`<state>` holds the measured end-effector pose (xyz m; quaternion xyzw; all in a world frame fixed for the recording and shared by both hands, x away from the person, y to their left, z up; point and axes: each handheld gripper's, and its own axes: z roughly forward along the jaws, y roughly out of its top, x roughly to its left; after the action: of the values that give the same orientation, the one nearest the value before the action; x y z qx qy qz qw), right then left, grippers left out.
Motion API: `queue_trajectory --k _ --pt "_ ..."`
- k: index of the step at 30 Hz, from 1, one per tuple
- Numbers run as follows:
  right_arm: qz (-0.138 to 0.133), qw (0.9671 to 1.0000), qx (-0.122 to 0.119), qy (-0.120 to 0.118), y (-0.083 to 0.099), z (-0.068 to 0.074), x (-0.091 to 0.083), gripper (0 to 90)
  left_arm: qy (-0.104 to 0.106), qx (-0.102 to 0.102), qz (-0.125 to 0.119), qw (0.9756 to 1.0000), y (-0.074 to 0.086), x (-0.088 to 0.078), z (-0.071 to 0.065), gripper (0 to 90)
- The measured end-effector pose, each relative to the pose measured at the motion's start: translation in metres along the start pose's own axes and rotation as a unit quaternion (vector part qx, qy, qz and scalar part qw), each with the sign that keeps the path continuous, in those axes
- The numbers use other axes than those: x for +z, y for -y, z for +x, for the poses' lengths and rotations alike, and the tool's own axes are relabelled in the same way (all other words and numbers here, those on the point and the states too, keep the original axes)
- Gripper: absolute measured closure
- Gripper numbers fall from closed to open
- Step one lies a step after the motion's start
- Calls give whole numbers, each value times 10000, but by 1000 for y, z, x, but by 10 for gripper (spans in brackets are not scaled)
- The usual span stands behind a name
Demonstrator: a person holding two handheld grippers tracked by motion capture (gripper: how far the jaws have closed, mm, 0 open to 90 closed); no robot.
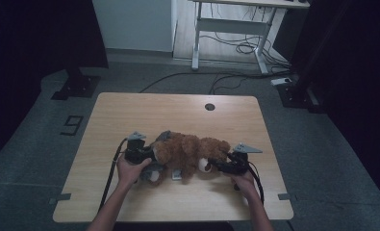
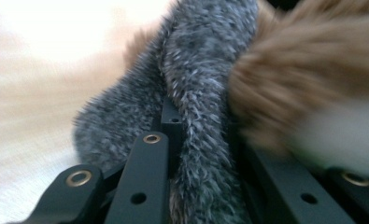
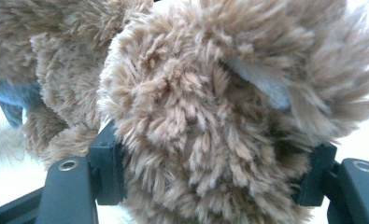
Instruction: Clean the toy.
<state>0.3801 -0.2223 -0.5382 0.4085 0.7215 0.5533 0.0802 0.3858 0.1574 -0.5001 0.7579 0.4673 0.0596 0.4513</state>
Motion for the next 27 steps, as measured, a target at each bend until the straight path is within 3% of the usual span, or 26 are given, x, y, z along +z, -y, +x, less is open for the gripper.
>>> queue_trajectory --k 2,5,10,14,17,21,27 --pt "3 10000 -10 -2 0 0 0 299 -66 -7 31 10000 4 1 3 764" --pt "3 10000 -9 -9 0 0 0 299 -492 282 271 9980 7 1 6 763" --pt "7 10000 -54 -3 0 1 0 299 -783 275 487 9954 16 -8 21 761" --pt "14 10000 -51 -4 0 1 0 299 -963 217 253 9948 13 -28 30 761" --pt "5 10000 -41 -10 0 1 0 299 -1006 376 -226 9940 -4 -53 20 761" --pt "4 10000 -34 -6 0 1 0 299 -867 658 -590 9923 -31 -72 -5 761" --pt "7 10000 -39 -14 0 0 0 298 -679 1044 -654 9901 -59 -67 -42 759"
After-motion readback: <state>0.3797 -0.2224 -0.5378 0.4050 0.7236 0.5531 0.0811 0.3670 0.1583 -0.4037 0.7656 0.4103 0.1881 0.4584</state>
